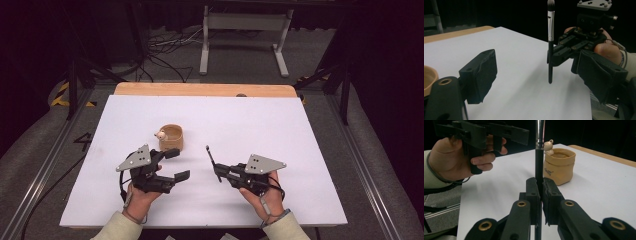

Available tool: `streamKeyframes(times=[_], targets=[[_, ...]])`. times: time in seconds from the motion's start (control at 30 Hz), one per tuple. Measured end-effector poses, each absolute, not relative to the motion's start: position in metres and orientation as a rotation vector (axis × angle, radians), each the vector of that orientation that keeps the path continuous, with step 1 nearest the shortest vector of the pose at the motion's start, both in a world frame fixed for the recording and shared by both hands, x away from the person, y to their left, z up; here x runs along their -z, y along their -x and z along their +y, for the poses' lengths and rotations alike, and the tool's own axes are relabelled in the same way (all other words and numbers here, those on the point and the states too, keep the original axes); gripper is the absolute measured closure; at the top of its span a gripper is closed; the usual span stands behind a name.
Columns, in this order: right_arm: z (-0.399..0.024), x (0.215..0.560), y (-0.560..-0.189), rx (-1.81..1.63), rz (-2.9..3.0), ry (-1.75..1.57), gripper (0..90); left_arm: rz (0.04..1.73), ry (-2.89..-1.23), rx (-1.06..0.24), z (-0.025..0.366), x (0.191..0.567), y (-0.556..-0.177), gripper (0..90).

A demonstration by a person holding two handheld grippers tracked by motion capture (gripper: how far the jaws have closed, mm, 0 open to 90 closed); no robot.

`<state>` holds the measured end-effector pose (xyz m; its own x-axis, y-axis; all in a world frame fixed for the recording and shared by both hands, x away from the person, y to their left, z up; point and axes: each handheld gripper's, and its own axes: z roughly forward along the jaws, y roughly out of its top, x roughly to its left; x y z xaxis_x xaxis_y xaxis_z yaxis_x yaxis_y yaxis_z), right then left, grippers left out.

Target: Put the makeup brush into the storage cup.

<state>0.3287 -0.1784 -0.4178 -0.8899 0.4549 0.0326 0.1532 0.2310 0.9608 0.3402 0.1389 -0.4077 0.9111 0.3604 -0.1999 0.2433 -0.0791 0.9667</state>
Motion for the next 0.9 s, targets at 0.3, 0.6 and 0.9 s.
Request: streamKeyframes(times=[0.3, 0.6, 0.9], targets=[[-0.172, 0.421, -0.327, -1.717, 2.256, -0.55, 84.1, 0.425, -1.668, -0.076, 0.117, 0.403, -0.342, 22.4], [-0.172, 0.422, -0.327, -1.716, 2.254, -0.552, 84.1, 0.422, -1.68, -0.061, 0.099, 0.404, -0.344, 35.3], [-0.169, 0.423, -0.326, -1.724, 2.258, -0.535, 84.1, 0.427, -1.7, -0.061, 0.085, 0.402, -0.343, 48.4]])
